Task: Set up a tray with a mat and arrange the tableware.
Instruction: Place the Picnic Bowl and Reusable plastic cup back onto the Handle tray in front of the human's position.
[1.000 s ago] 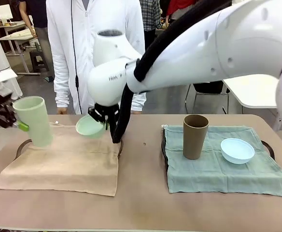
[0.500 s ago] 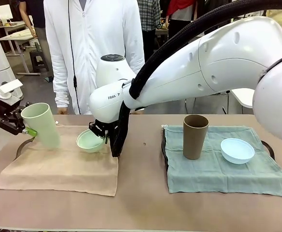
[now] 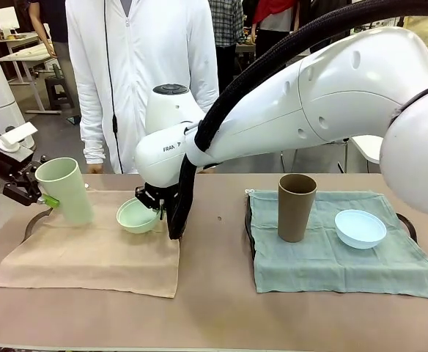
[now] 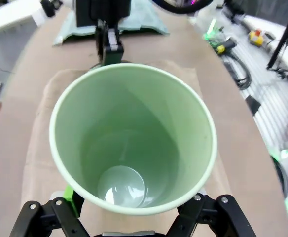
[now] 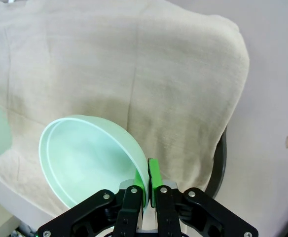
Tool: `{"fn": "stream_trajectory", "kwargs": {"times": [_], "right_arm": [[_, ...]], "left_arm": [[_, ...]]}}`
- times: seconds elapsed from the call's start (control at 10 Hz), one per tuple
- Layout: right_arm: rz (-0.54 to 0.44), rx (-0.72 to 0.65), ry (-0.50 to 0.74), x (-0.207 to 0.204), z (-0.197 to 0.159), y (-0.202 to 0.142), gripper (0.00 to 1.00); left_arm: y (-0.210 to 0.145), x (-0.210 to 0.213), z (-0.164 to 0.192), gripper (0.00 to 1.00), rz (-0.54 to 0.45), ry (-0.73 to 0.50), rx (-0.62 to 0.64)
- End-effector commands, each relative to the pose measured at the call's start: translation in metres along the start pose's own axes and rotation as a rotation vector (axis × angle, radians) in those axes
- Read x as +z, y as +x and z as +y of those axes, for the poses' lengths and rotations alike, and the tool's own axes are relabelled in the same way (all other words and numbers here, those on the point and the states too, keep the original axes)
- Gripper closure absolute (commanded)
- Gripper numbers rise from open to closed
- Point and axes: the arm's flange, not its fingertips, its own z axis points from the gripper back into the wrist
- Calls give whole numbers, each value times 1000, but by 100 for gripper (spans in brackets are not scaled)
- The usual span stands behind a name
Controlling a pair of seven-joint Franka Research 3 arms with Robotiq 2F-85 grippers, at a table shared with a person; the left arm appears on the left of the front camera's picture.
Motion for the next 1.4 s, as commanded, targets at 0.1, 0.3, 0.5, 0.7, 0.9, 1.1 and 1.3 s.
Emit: {"fn": "stream_trajectory", "kwargs": {"times": [0.1, 0.3, 0.5, 0.7, 0.9, 1.1, 1.3], "right_arm": [[16, 14, 30, -7, -5, 4, 95], [16, 20, 35, -11, -6, 4, 95], [10, 33, 43, -15, -9, 4, 95], [11, 39, 55, -16, -11, 5, 35], [15, 32, 51, -11, -9, 4, 15], [10, 37, 49, -3, -7, 0, 0], [2, 44, 50, 6, -5, -5, 40]], "left_arm": [[-6, -19, -1, 14, 42, 27, -47], [-16, -26, 1, 14, 11, 6, -16], [-25, -30, 3, 14, -10, -13, 22], [-26, -30, 2, 0, -18, -18, 34], [-29, -26, 3, 0, 3, -30, 87], [-43, -19, 5, 0, 37, -77, 205], [-56, -9, 5, 0, 72, -83, 275]]}}
